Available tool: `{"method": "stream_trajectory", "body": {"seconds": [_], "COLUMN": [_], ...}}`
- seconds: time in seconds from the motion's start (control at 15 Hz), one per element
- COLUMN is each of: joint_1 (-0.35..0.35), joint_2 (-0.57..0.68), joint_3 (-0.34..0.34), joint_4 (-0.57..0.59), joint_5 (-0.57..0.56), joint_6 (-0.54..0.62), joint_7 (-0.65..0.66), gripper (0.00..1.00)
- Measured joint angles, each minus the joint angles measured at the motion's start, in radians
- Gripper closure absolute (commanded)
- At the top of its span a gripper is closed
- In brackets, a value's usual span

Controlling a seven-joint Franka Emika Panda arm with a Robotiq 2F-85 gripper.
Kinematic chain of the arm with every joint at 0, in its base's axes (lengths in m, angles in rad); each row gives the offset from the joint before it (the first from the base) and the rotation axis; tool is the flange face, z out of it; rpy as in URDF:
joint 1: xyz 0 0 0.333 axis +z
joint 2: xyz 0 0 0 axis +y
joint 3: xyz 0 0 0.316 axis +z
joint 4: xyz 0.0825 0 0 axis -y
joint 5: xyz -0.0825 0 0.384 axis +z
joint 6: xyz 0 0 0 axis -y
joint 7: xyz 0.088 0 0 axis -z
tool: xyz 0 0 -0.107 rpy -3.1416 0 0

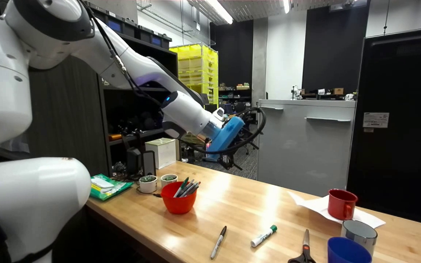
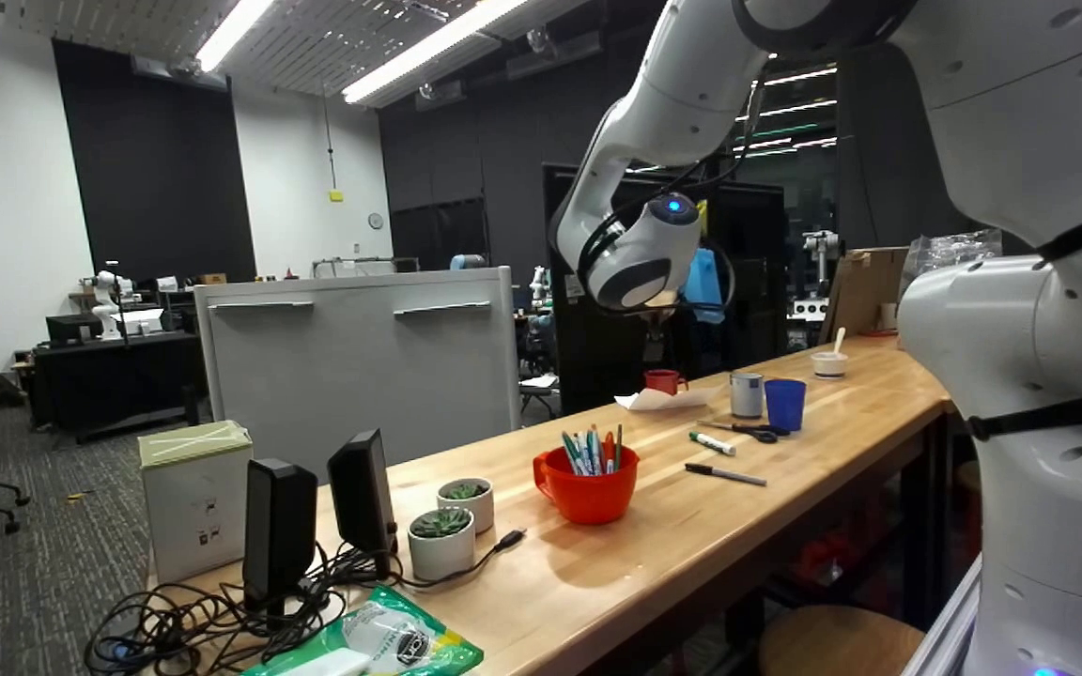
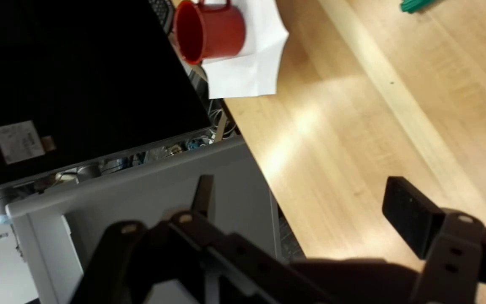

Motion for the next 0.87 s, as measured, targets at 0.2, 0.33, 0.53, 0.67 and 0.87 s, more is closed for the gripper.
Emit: {"method": "stream_trajectory", "body": {"seconds": [0.2, 0.33, 0.53, 0.67, 0.87], "joint_1": [0.102, 0.123, 0.125, 0.125, 0.125], "joint_2": [0.065, 0.095, 0.117, 0.119, 0.119], "joint_3": [-0.117, -0.136, -0.138, -0.139, -0.14], "joint_4": [0.021, 0.027, 0.027, 0.027, 0.027], "joint_5": [-0.039, -0.039, -0.039, -0.039, -0.039], "joint_6": [0.0, 0.0, 0.0, 0.0, 0.0], "joint_7": [-0.001, 0.0, 0.0, 0.0, 0.0], "gripper": [0.0, 0.0, 0.0, 0.0, 0.0]}}
